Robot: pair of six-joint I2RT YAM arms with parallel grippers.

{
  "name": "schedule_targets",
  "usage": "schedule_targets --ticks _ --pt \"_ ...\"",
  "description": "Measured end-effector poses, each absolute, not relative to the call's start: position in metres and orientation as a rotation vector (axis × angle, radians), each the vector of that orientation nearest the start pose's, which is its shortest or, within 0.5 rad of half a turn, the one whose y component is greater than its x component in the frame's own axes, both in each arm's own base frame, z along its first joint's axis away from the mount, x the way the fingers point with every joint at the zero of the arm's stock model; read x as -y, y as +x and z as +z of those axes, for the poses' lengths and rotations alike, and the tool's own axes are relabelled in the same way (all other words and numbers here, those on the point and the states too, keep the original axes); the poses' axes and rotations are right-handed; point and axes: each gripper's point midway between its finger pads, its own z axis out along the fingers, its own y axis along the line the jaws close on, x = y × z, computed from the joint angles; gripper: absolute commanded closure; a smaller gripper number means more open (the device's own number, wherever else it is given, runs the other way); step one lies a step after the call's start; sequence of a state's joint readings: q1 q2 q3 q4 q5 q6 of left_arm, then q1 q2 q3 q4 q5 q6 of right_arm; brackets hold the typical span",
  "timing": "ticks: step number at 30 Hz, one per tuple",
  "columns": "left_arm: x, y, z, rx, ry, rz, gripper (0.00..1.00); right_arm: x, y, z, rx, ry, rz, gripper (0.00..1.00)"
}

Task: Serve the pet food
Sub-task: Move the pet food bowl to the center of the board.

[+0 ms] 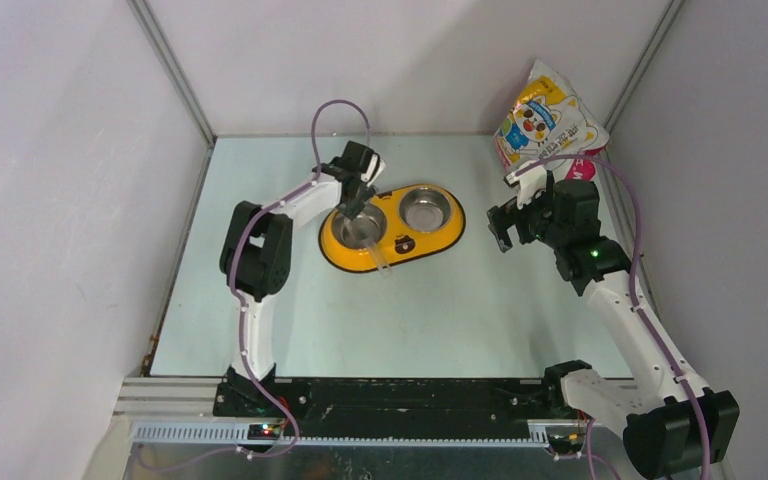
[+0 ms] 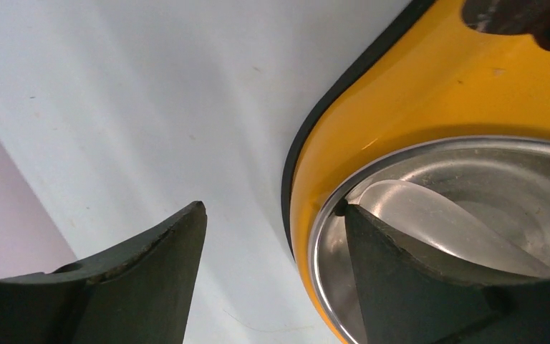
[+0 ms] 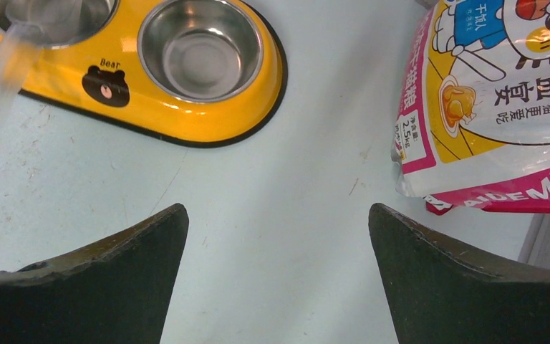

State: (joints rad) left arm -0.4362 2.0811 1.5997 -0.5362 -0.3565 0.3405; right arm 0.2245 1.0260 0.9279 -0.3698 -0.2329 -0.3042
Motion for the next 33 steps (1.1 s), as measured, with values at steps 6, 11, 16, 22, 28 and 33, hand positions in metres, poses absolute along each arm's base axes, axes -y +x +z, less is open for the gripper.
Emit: schedule_targets --ticks 6,11,16,22,28,33 --pt "0.107 0.510 0.070 -2.416 0.731 0.541 0.21 -0.103 0.322 0.229 -1.911 -0.669 0.186 0.00" --pt "0.083 0.551 0.073 -2.418 0.640 0.635 0.21 -0.103 0.322 0.229 -1.911 -0.670 0.187 0.00" --pt "0.054 0.569 0.081 -2.423 0.558 0.719 0.19 -0.103 0.322 0.229 -1.910 -0.670 0.186 0.00" --pt "0.034 0.553 0.089 -2.450 0.522 0.690 0.08 -0.103 0.322 0.229 -1.910 -0.672 0.185 0.00" --pt "0.053 0.503 0.154 -2.369 0.572 0.505 0.00 -0.103 0.322 0.229 -1.910 -0.672 0.184 0.00" --pt "0.118 0.464 0.234 -2.115 0.735 0.356 0.00 -0.103 0.322 0.229 -1.909 -0.674 0.183 0.00"
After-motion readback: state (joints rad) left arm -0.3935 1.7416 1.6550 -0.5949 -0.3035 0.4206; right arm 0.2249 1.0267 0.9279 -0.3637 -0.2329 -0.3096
